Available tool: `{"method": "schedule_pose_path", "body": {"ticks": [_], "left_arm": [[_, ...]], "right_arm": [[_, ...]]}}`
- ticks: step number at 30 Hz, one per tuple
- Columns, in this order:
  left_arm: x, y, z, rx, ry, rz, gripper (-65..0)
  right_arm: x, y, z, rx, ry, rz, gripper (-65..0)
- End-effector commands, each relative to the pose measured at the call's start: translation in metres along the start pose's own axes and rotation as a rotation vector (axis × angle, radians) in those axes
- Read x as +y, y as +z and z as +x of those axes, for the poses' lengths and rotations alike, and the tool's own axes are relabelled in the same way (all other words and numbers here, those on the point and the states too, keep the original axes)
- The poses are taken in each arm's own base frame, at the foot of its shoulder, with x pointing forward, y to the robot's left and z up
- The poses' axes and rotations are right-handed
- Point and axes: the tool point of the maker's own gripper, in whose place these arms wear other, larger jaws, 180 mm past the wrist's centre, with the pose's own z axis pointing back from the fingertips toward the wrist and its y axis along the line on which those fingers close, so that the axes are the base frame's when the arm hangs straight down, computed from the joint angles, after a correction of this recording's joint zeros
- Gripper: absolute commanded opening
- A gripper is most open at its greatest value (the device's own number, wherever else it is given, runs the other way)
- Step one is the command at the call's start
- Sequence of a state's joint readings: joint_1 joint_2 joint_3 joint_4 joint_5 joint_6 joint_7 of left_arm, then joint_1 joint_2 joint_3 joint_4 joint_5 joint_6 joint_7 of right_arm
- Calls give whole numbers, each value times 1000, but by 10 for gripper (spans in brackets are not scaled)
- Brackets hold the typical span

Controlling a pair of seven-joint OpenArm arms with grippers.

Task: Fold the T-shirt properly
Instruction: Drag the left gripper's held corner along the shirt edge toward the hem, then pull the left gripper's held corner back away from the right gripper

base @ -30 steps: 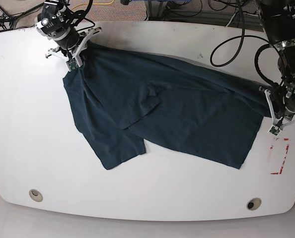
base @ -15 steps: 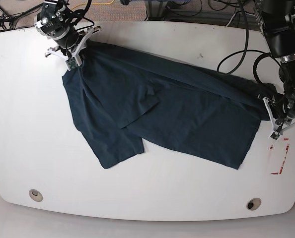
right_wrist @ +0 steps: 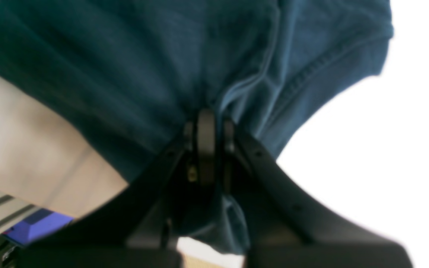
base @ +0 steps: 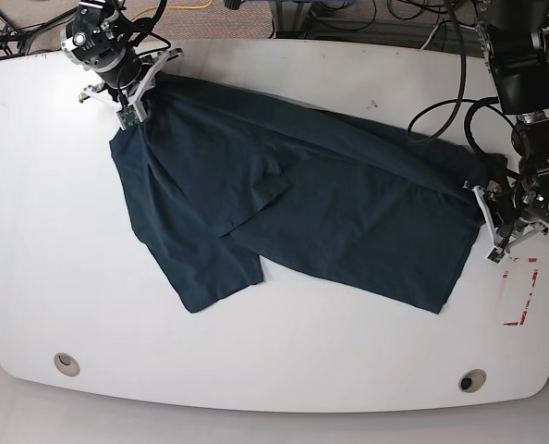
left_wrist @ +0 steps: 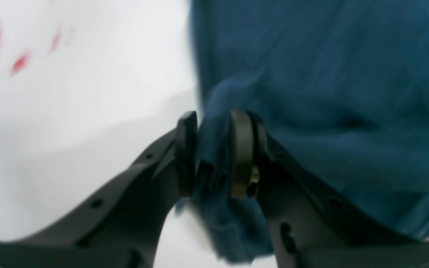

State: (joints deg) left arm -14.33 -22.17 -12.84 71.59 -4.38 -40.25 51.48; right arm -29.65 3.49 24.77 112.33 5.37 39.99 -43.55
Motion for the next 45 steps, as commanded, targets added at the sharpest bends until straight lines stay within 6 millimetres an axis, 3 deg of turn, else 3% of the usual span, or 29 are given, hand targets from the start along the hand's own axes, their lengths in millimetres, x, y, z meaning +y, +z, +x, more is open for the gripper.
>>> {"method": "schedule_pose_path", "body": {"ticks": [1, 9, 14, 20, 22, 29, 36, 39, 45], "left_arm": [[18, 6, 5, -16, 7, 34, -511], [32, 11, 12, -44, 5, 56, -510], [35, 14, 17, -54, 0, 65, -510], [55, 26, 25, -71, -3, 103, -500], [58, 28, 28, -79, -2, 109, -461], [79, 48, 36, -141, 42, 168, -222], [87, 64, 45, -176, 43, 205, -183], [74, 61, 26, -124, 54, 171, -185], [53, 74, -10, -88, 90, 147, -185]], "right_arm": [[-4, 3, 5, -22, 9, -9, -650], [-6, 3, 6, -24, 13, -12, -650], [-13, -1, -4, 9, 20, -9, -650], [-18, -8, -4, 13, 11, -8, -650], [-18, -7, -2, 6, 14, -9, -650], [-17, -8, 3, -26, 10, -7, -650], [-16, -9, 3, -27, 8, -4, -650], [-15, -9, 4, -29, 8, -3, -650], [-15, -10, 7, -35, 10, -2, -650]]}}
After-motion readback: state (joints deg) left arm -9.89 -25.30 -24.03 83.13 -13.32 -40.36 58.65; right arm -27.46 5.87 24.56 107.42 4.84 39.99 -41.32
